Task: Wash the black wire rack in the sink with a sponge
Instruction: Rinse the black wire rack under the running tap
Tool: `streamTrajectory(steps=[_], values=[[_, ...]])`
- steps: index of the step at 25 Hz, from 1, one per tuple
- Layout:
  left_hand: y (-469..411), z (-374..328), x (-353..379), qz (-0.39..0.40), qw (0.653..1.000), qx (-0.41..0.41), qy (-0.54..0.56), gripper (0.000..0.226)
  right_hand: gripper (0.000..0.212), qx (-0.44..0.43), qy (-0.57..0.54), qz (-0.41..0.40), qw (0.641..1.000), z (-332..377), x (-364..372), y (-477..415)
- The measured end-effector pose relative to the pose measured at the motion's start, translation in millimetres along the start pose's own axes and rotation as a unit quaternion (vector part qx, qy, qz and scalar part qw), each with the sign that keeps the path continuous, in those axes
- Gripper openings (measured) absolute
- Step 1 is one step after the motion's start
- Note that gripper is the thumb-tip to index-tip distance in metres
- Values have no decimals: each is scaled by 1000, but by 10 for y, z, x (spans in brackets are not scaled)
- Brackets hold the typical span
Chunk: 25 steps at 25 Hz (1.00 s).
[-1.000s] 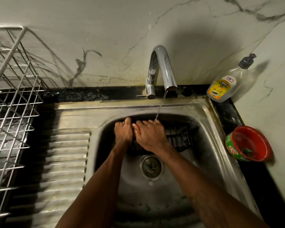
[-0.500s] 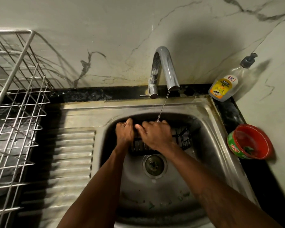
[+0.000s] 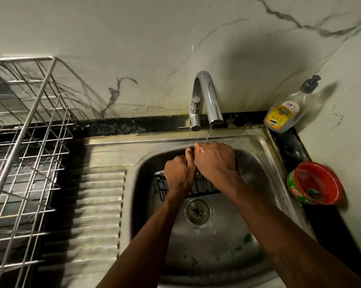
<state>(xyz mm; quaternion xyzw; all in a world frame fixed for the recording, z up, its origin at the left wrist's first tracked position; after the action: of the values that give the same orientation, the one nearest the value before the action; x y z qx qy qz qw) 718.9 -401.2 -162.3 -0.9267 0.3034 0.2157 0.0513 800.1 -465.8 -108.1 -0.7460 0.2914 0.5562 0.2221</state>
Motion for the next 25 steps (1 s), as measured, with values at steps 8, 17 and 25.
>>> streamTrajectory(steps=[8, 17, 25], values=[[-173, 501, -41, -46, 959, -186, 206, 41, 46, -50, -319, -117, 939, -150, -211, 171], [9, 218, -68, -20, 901, -160, 403, 48, 58, -1, -96, -94, 991, 110, -222, 12], [-39, 43, -325, -92, 948, -89, 292, 53, 42, -41, -150, -116, 981, 206, -161, 193]])
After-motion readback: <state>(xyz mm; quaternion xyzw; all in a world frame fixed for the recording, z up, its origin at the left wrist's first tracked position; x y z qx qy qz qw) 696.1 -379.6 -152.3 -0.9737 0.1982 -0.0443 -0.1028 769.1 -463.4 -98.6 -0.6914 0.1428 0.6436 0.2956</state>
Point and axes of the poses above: each hand's wrist, its own y-axis away from the middle knuckle, its own x-axis out of the palm, z = x × y, the point moved 6 cm from there along -y, towards the middle knuckle, and after that the axes turned 15 degrees about y, right-handed, at the moved point
